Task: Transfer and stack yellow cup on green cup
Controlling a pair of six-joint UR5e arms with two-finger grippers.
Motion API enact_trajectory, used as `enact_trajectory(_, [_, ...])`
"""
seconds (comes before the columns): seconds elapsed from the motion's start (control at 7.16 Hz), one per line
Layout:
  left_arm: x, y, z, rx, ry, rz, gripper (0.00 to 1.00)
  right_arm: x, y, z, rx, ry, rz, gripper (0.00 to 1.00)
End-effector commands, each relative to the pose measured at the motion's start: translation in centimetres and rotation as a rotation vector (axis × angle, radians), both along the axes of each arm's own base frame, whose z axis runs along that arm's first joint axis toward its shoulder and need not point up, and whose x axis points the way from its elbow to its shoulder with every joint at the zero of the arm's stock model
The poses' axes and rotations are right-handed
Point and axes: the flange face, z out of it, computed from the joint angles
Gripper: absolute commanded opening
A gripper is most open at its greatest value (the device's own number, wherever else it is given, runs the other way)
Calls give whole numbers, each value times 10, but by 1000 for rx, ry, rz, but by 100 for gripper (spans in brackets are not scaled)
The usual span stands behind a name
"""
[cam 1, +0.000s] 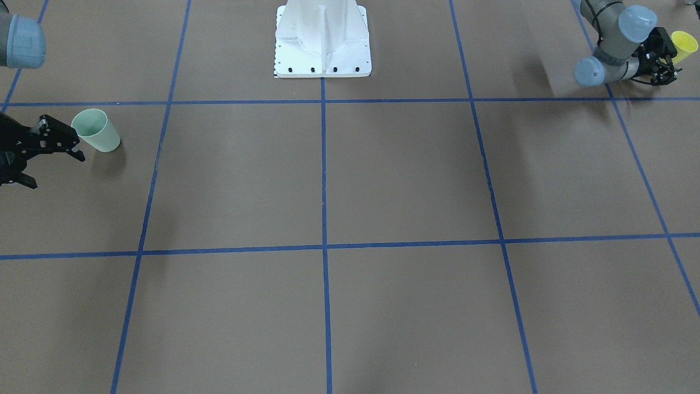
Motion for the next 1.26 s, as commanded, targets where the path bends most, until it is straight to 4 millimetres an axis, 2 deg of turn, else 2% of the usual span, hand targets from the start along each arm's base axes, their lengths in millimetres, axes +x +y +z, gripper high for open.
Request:
enact_trajectory(0.0, [-11, 5, 7, -11, 8, -23, 100, -1, 1, -2, 4, -2, -2, 100])
enact_trajectory(0.56, [-10, 7, 8, -11, 8, -35, 100, -5, 2, 0, -1, 0, -9, 100])
enact_trajectory(0.84, [-19, 9, 27, -13, 4, -33, 100, -7, 4, -4, -15, -2, 4, 100])
enact_trajectory(1.12, [-26, 11, 38, -14, 0, -32, 100, -14, 4, -19, -20, -11, 16, 100])
